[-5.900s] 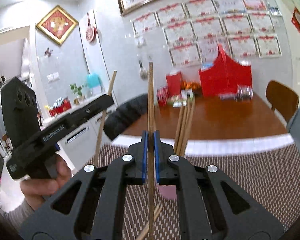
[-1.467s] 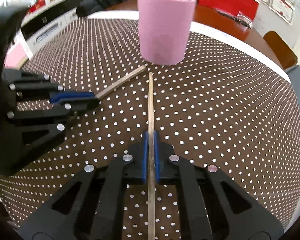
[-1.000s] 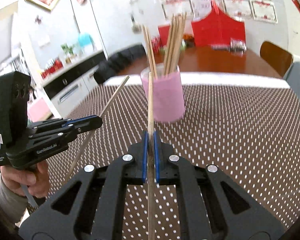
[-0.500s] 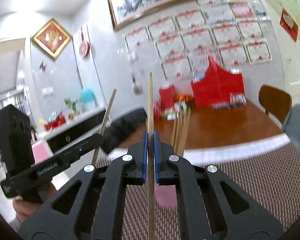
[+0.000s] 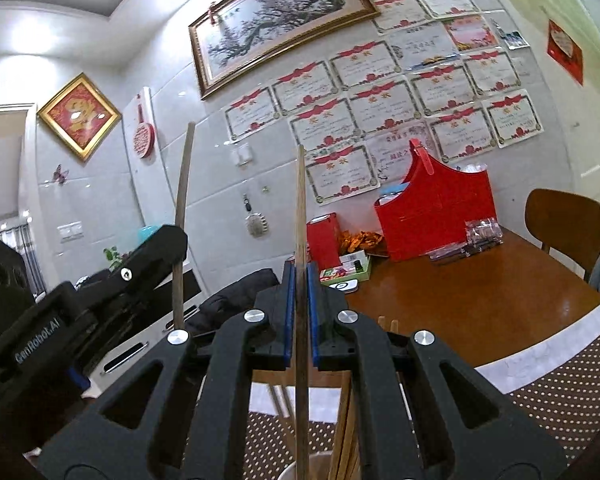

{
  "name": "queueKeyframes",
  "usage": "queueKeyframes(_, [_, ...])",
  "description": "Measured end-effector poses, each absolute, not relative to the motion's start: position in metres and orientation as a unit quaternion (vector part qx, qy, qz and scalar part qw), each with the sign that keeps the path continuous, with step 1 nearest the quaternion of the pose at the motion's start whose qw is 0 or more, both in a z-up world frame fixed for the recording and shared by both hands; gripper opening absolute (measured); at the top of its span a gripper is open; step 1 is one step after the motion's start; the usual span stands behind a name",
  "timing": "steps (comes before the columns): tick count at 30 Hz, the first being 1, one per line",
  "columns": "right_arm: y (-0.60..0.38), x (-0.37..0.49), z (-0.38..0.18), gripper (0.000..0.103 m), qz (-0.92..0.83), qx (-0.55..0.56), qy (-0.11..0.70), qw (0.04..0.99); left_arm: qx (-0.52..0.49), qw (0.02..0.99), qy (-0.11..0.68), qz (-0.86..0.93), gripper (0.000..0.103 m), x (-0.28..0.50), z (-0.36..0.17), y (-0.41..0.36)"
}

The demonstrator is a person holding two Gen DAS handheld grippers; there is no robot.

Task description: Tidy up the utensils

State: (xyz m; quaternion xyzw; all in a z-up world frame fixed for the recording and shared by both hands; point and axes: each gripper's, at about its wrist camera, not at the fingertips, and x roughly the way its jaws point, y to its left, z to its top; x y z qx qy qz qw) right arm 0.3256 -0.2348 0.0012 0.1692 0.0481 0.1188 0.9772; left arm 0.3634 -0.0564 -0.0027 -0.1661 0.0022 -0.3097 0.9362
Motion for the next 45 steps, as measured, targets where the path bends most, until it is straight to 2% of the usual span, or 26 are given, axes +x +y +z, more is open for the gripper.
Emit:
queueKeyframes(8, [-0.232, 0.337, -0.025, 0.007, 0.104, 0.162, 0.054, 0.98, -0.174, 0.938, 0.024, -0.298, 0.006, 0.386, -0.05, -0.059])
queueKeyframes(18, [-0.229, 0.336, -0.033, 0.009, 0.097, 0.154, 0.07, 0.981, -0.161, 0.945, 0.027, -0.284, 0.007, 0.385, -0.065, -0.059])
queueKeyframes(19, [-0.229, 0.334, -0.032, 0.023, 0.096, 0.152, 0.071, 0.981, -0.159, 0.945, 0.028, -0.283, 0.011, 0.384, -0.064, -0.058])
queueKeyframes(20, [-0.23, 0.329, -0.03, 0.054, 0.092, 0.15, 0.068, 0.982, -0.155, 0.947, 0.026, -0.282, 0.012, 0.381, -0.064, -0.058])
queueKeyframes(22, [-0.237, 0.317, -0.025, 0.081, 0.074, 0.159, 0.047, 0.983, -0.153, 0.95, 0.012, -0.273, 0.026, 0.374, -0.063, -0.055])
queueKeyframes(24, [-0.242, 0.31, -0.02, 0.081, 0.072, 0.162, 0.044, 0.983, -0.15, 0.95, 0.015, -0.274, 0.028, 0.372, -0.061, -0.055])
queueKeyframes(26, [-0.245, 0.307, -0.016, 0.087, 0.079, 0.156, 0.06, 0.983, -0.142, 0.953, 0.019, -0.268, 0.048, 0.368, -0.058, -0.055])
queueKeyframes(27, [-0.245, 0.305, -0.015, 0.091, 0.078, 0.154, 0.063, 0.983, -0.14, 0.955, 0.018, -0.263, 0.063, 0.364, -0.056, -0.054])
queueKeyframes(28, [-0.247, 0.299, -0.013, 0.097, 0.075, 0.151, 0.065, 0.984, -0.137, 0.957, 0.01, -0.257, 0.07, 0.355, -0.053, -0.052])
queueKeyframes(34, [-0.254, 0.269, -0.007, 0.097, 0.066, 0.144, 0.087, 0.984, -0.066, 0.976, 0.036, -0.204, 0.094, 0.313, -0.037, -0.047])
queueKeyframes(45, [-0.267, 0.183, -0.008, 0.097, 0.024, 0.132, 0.17, 0.976, 0.009, 0.988, 0.111, -0.103, 0.097, 0.217, -0.014, -0.029])
